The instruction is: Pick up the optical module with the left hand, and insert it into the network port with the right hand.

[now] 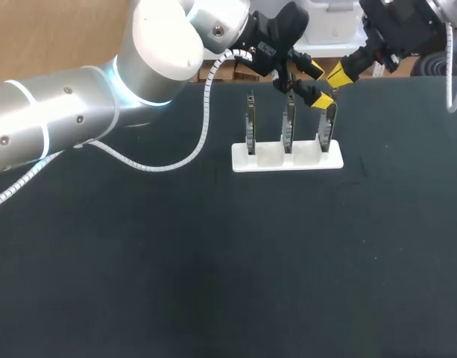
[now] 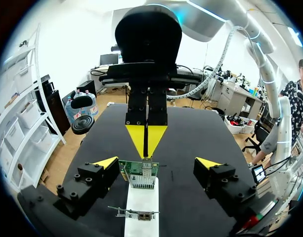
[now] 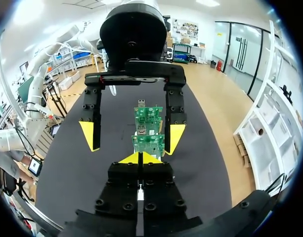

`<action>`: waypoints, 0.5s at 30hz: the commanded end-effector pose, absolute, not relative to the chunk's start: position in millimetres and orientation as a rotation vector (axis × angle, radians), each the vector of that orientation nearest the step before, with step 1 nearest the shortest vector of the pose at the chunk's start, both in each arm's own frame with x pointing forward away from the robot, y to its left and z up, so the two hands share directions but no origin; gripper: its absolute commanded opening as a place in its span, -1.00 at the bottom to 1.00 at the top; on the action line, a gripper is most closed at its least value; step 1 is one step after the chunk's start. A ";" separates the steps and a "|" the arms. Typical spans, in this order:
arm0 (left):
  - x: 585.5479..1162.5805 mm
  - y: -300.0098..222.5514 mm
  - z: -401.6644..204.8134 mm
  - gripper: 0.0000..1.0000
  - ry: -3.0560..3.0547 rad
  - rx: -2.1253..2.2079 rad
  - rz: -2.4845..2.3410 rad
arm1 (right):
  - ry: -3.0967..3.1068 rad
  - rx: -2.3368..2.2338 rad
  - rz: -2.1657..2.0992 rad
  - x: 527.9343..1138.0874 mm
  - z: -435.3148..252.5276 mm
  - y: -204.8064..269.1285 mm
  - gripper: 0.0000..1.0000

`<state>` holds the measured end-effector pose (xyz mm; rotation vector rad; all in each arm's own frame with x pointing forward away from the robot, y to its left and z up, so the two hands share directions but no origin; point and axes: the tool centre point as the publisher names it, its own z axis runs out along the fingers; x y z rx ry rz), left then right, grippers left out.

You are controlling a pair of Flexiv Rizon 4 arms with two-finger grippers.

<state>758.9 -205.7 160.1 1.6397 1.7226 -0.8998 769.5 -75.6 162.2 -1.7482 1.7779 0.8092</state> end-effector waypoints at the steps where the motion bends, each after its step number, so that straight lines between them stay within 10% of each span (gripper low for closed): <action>1: 760.9 -206.5 160.2 1.00 1.725 1.645 -0.901 | 1.781 -1.742 0.816 770.0 160.5 -76.2 -1.00; 15: 760.9 -206.5 160.2 1.00 1.725 1.645 -0.901 | 1.789 -1.735 0.836 770.5 153.2 -76.3 -1.00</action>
